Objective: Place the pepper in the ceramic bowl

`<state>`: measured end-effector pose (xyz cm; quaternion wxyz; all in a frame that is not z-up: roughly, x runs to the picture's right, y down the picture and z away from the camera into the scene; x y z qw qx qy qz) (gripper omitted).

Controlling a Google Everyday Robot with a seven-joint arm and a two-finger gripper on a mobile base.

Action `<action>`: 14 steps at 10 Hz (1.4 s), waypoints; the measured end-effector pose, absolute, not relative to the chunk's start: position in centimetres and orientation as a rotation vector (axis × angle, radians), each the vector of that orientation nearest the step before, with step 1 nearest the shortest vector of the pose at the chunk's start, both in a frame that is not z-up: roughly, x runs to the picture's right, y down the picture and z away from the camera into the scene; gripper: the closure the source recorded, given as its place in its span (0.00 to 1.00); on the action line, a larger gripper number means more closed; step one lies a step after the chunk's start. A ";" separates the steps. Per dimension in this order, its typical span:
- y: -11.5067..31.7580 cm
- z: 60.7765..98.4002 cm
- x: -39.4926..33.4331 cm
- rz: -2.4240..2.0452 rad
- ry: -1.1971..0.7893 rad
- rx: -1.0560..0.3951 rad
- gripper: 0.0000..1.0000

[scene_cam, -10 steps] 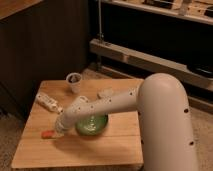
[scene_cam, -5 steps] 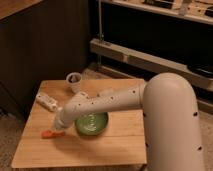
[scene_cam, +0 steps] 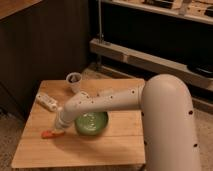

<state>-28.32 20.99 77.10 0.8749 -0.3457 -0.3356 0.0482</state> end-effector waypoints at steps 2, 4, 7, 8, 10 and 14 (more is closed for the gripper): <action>20.9 77.2 -28.1 0.116 -0.719 -0.728 0.20; 21.0 77.3 -28.4 0.111 -0.726 -0.746 0.20; 21.4 77.6 -28.9 0.076 -0.705 -0.762 0.20; 21.9 77.8 -29.4 0.054 -0.689 -0.767 0.20; 22.7 78.3 -30.1 0.022 -0.651 -0.766 0.20; 23.1 79.4 -30.4 0.037 -0.643 -0.795 0.20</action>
